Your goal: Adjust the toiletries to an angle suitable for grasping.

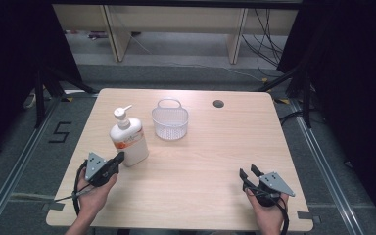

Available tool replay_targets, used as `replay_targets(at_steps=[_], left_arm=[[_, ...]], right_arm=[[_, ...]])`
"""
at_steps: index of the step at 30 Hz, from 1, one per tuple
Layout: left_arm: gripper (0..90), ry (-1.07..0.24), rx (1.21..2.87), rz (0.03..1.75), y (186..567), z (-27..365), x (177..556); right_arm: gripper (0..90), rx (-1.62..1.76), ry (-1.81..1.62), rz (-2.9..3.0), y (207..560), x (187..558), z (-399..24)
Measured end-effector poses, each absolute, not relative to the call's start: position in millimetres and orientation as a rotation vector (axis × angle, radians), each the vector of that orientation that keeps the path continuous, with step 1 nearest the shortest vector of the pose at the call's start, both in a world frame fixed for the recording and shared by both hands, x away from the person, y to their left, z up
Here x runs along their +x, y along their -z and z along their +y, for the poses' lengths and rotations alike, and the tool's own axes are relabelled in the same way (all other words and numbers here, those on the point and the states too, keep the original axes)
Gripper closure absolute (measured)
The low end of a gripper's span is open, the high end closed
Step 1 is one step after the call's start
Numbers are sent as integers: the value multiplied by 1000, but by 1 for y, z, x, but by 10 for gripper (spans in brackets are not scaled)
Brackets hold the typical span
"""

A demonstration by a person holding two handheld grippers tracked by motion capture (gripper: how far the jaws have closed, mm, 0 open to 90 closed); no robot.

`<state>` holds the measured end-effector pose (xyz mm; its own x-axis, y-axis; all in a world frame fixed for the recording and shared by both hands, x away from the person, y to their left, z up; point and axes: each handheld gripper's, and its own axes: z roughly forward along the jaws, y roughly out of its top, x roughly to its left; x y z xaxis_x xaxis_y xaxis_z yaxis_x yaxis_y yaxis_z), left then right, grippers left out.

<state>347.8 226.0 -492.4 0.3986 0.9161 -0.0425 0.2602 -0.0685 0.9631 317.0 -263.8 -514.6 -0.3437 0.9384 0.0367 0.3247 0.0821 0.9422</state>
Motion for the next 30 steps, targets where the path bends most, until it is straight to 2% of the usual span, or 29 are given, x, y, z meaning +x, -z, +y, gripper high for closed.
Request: replay_targets(at_steps=[15,30], left_arm=[[897,-791,1540,1166,493,236,371],[875,-820,1534,1174,501,237,372]], right_arm=[[510,1231,-1251,1729,515,317,-264],[498,1241,-1246,1730,514,316,-265]])
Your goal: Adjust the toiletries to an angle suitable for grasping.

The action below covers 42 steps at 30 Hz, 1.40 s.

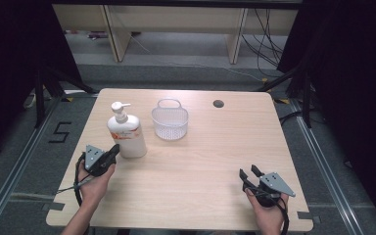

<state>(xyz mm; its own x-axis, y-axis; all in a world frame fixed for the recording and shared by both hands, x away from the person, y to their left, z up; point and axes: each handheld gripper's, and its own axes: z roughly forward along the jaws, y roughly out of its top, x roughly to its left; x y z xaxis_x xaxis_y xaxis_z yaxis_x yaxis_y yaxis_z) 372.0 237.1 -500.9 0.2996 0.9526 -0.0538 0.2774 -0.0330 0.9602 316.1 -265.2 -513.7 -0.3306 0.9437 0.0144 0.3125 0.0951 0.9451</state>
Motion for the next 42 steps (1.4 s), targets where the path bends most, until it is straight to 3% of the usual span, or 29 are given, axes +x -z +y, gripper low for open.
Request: replay_targets(at_steps=[10,23,42], left_arm=[[651,-847,1494,1158,503,247,349],[384,-882,1442,1101,484,233,343],[344,-915,1358,1051,439,220,345]], right_arm=[[490,1278,-1260,1740,514,315,-263],[486,1280,-1246,1750,514,316,-266],[475,1277,-1285,1736,514,316,-267]])
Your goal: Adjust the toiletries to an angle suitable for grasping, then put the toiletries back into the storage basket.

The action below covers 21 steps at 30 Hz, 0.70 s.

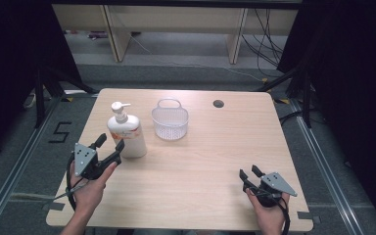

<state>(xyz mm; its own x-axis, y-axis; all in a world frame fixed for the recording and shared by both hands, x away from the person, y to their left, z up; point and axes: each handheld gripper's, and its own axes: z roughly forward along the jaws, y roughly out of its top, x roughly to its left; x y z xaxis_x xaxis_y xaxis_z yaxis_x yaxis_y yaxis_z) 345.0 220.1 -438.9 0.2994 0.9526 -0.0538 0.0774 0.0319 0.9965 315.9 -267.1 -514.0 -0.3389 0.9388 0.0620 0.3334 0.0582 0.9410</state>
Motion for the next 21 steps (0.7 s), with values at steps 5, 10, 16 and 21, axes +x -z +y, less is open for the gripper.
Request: replay_targets(at_steps=[5,10,16,21], left_arm=[[344,-909,1336,1047,433,216,349],[345,-916,1331,1046,430,214,354],[352,-917,1301,1062,424,212,358],[360,-925,1277,1071,418,213,363]], right_arm=[[473,1266,-1268,1750,514,318,-267],[457,1299,-1305,1757,514,318,-267],[446,1301,-1298,1758,514,317,-267],[442,1285,-1262,1763,514,318,-267]])
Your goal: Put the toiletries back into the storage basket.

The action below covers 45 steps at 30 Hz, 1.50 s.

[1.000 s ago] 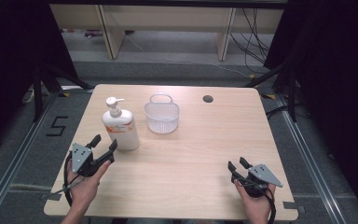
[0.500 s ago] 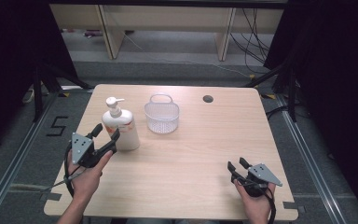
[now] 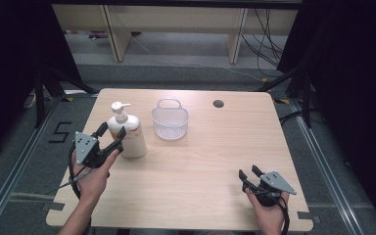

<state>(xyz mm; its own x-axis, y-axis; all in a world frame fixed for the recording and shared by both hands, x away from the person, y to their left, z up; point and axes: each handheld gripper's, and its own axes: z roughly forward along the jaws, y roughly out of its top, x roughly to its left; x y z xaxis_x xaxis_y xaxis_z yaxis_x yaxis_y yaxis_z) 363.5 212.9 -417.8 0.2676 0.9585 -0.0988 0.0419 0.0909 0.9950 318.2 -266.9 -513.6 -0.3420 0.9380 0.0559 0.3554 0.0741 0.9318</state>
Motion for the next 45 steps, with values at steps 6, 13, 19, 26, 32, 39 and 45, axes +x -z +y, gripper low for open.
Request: replay_targets(at_steps=[6,13,19,26,32,39,45], left_arm=[[370,-929,1272,1062,412,209,372],[386,-950,1290,1052,404,205,383],[406,-970,1288,1068,400,204,390],[430,-960,1300,1069,395,204,400],[468,-945,1308,1085,391,202,405],[535,-945,1319,1099,388,201,408],[580,-954,1327,1106,387,202,410]], right_arm=[[441,1307,-1270,1759,514,317,-266],[438,1282,-1259,1762,513,318,-268],[437,1305,-1266,1774,513,317,-266],[436,1298,-1260,1774,513,318,-266],[433,1301,-1267,1772,513,318,-266],[430,1290,-1257,1773,513,319,-267],[429,1290,-1267,1775,513,319,-266]])
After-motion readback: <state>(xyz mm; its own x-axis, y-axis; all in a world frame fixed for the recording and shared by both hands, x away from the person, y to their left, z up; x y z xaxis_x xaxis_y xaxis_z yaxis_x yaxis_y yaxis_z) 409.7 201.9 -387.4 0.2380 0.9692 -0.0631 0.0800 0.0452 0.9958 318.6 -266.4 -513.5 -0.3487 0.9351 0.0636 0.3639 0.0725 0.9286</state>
